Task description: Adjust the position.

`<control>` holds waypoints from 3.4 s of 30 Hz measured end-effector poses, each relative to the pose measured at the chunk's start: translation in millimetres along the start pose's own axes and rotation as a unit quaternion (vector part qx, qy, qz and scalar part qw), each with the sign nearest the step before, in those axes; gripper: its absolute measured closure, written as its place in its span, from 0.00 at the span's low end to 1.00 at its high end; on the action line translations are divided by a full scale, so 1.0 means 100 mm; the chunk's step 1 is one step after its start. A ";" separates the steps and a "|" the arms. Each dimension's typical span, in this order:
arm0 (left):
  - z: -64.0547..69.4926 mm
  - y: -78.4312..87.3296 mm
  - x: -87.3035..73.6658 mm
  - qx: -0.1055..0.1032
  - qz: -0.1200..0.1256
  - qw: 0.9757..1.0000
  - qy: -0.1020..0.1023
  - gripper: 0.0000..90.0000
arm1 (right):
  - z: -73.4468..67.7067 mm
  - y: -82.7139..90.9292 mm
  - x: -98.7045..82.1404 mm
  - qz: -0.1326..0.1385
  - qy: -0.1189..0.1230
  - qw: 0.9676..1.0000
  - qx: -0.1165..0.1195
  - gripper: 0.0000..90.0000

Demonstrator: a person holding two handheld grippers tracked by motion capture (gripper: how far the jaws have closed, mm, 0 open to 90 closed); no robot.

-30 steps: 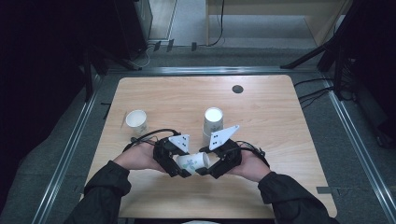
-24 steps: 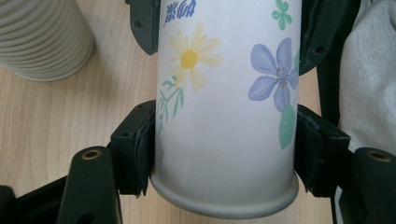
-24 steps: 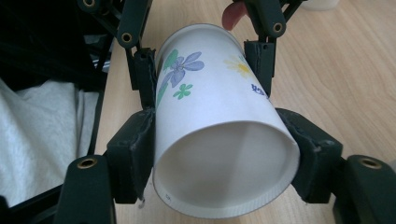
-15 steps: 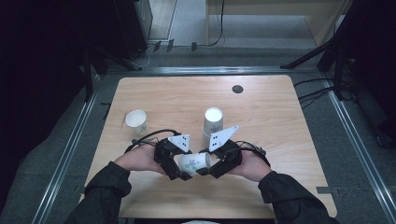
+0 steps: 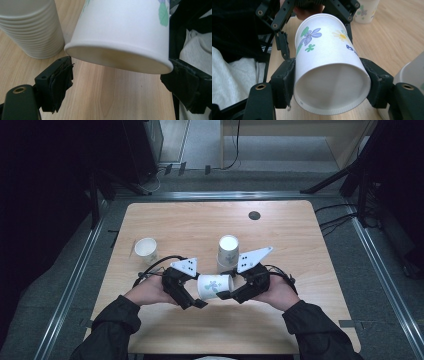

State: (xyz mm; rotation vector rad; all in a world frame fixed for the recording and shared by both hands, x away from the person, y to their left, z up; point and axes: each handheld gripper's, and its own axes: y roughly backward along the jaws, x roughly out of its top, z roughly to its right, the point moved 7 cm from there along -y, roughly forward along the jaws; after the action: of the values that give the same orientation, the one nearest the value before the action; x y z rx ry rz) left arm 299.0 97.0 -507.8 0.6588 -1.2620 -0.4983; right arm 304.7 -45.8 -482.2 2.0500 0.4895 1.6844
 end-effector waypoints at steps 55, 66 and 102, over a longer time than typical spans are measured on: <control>-0.08 0.06 -0.11 0.033 -0.109 0.993 -0.014 0.29 | 0.01 -0.28 -0.15 -0.049 0.014 0.999 -0.013 0.29; -0.03 -0.04 -0.08 0.015 -0.132 0.991 -0.014 0.29 | 0.00 -0.41 -0.22 -0.073 0.024 0.997 -0.008 0.31; 0.00 0.14 0.09 -0.020 0.058 0.998 0.028 0.17 | 0.00 -0.16 -0.10 -0.022 0.013 1.000 0.007 0.38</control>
State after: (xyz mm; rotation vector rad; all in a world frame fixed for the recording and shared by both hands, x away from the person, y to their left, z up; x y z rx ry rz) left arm 301.3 101.2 -491.4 0.5594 -1.2279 -0.4053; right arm 303.1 -37.9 -499.4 2.0146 0.5529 1.6896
